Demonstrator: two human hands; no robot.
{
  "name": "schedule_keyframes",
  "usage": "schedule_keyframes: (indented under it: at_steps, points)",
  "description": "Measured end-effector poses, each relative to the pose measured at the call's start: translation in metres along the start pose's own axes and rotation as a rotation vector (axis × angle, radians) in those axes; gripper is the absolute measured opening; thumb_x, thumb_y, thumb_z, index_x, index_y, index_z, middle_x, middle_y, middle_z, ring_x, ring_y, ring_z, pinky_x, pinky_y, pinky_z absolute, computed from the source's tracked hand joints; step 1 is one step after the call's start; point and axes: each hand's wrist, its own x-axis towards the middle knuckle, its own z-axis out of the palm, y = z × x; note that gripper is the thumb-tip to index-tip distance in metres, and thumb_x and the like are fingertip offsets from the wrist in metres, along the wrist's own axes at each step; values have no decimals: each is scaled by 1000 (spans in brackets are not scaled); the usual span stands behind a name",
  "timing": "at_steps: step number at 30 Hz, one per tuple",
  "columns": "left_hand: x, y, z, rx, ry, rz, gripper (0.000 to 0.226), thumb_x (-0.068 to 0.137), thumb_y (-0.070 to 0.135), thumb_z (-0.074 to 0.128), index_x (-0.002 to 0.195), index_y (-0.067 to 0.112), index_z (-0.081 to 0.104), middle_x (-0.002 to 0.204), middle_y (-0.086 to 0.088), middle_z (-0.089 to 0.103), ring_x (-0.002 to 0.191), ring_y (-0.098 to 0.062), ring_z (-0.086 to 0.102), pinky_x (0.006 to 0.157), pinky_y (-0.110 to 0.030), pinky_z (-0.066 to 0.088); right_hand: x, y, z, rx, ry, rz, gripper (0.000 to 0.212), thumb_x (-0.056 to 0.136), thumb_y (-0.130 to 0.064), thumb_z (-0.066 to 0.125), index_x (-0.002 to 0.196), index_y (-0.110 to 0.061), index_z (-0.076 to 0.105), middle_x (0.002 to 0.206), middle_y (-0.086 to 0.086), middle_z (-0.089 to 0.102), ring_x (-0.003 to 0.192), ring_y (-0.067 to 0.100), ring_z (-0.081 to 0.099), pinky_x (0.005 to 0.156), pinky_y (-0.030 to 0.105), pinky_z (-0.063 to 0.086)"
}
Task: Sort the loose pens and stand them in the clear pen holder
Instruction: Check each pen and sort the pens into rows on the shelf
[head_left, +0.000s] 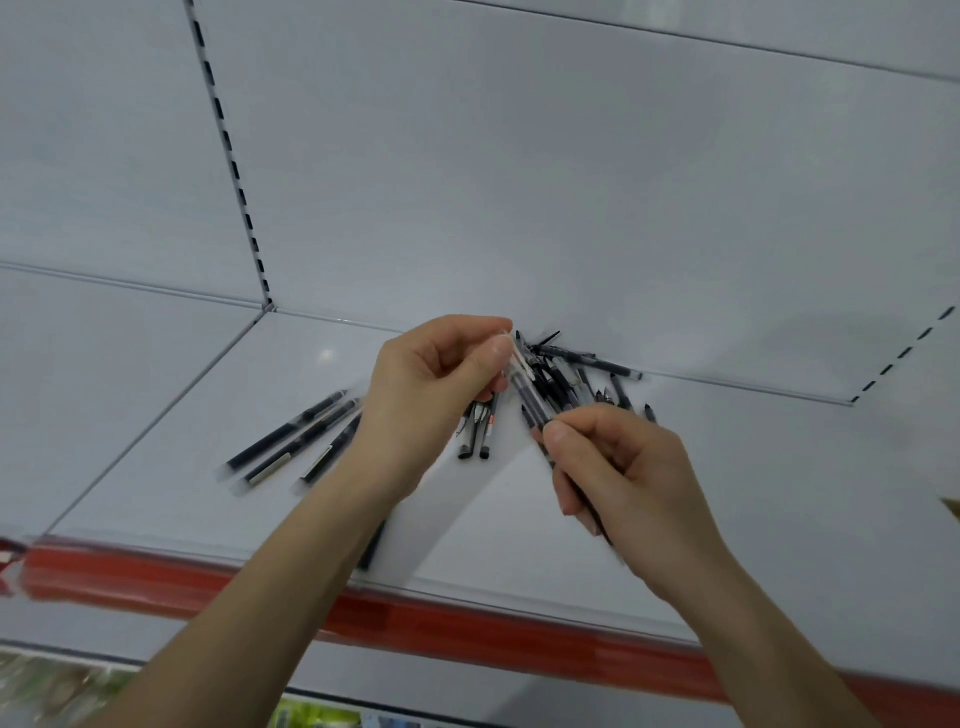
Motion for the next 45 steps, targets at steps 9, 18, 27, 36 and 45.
schedule_keyframes:
  at_steps: [9,18,27,36,45]
  points:
    - [1,-9,-7,-33,18,-95,14,87,5,59,98,11,64,78,-10,67,75,-25,67,63,-24,56,16,10,6,-122,-117,4,18,91,-20,52,81,-10,63,52,-1,60,41,9,45,41,19,39]
    - [11,-35,-44,719,-14,-128,20,85,24,63,103,18,63,78,-4,68,62,-21,66,62,-28,57,77,48,0,-429,-65,48,16,91,-18,54,80,-10,62,69,4,65,52,7,59,51,21,50]
    - [16,-41,-55,1063,-41,-113,32,85,25,62,114,11,61,83,-1,53,78,-14,46,69,-21,33,137,53,29,-730,-23,-37,48,86,-18,56,46,-9,33,42,6,29,42,22,25,52,29,29]
    - [17,-46,-54,1121,-78,-104,34,86,31,60,115,13,59,92,-2,52,81,-15,46,72,-24,34,132,50,23,-619,-60,68,35,83,-13,57,52,-6,43,51,7,32,50,18,31,48,27,25]
    - [12,-36,-9,1044,-221,54,16,87,19,58,86,6,66,87,-9,68,83,-23,60,77,-33,47,98,44,-34,-168,166,83,11,85,-13,62,75,-9,58,67,8,55,59,13,51,50,21,45]
